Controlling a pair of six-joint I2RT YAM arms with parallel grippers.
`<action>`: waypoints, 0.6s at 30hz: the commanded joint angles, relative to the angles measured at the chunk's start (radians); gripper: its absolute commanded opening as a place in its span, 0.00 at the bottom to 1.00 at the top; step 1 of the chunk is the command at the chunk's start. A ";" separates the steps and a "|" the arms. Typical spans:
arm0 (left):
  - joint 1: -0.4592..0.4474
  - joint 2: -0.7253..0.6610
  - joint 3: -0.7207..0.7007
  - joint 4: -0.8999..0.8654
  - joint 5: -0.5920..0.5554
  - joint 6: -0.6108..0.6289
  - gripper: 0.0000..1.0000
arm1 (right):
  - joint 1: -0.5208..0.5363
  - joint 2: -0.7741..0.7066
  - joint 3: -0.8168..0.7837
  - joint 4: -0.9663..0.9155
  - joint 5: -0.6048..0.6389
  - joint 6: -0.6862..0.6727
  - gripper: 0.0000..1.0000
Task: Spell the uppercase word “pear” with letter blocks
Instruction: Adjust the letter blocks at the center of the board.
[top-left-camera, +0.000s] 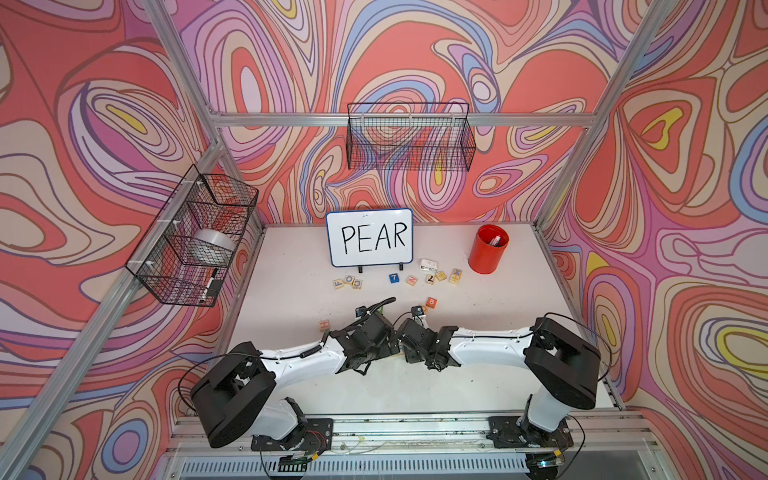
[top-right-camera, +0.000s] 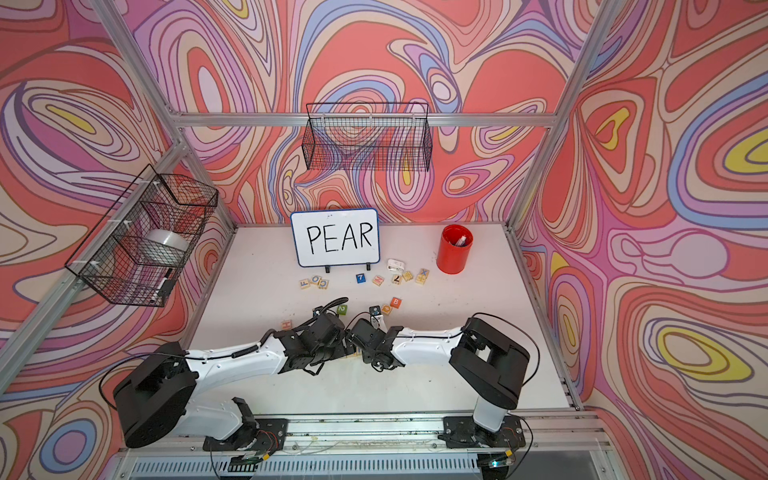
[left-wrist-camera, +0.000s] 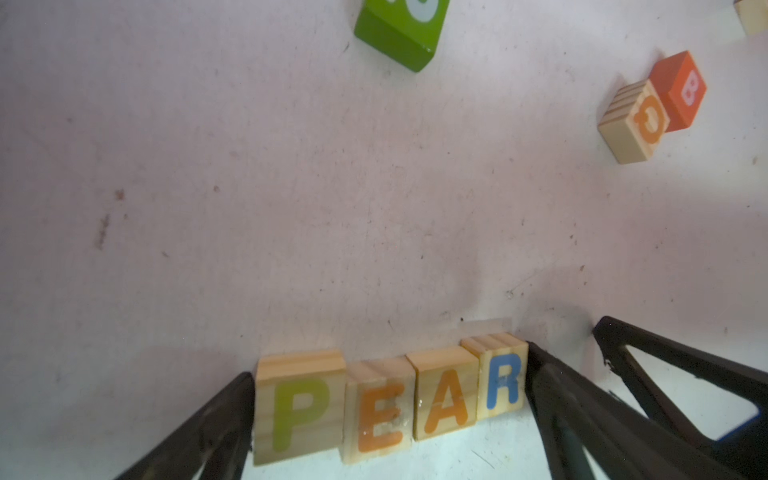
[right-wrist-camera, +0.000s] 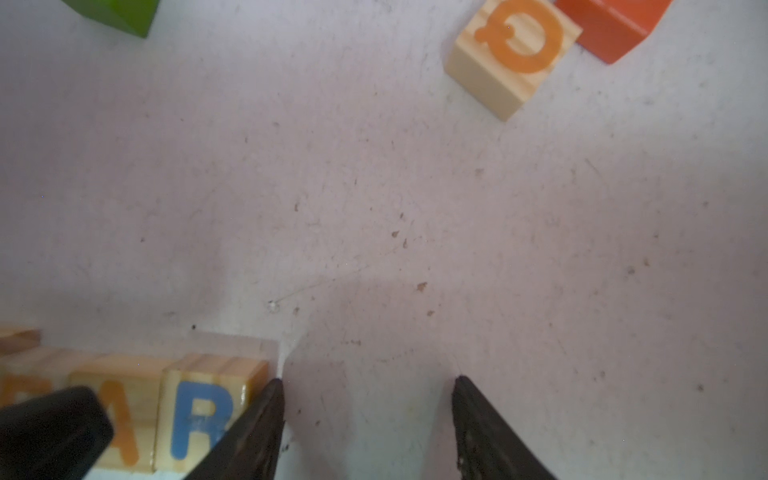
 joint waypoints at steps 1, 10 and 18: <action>0.003 0.003 0.006 -0.004 -0.005 -0.001 1.00 | 0.007 0.015 0.019 0.010 -0.008 0.000 0.66; 0.002 -0.024 0.038 -0.070 -0.049 0.033 1.00 | 0.007 0.008 0.018 0.004 -0.007 0.001 0.65; 0.002 -0.016 0.134 -0.147 -0.117 0.106 1.00 | 0.007 -0.012 0.002 -0.004 0.000 0.015 0.65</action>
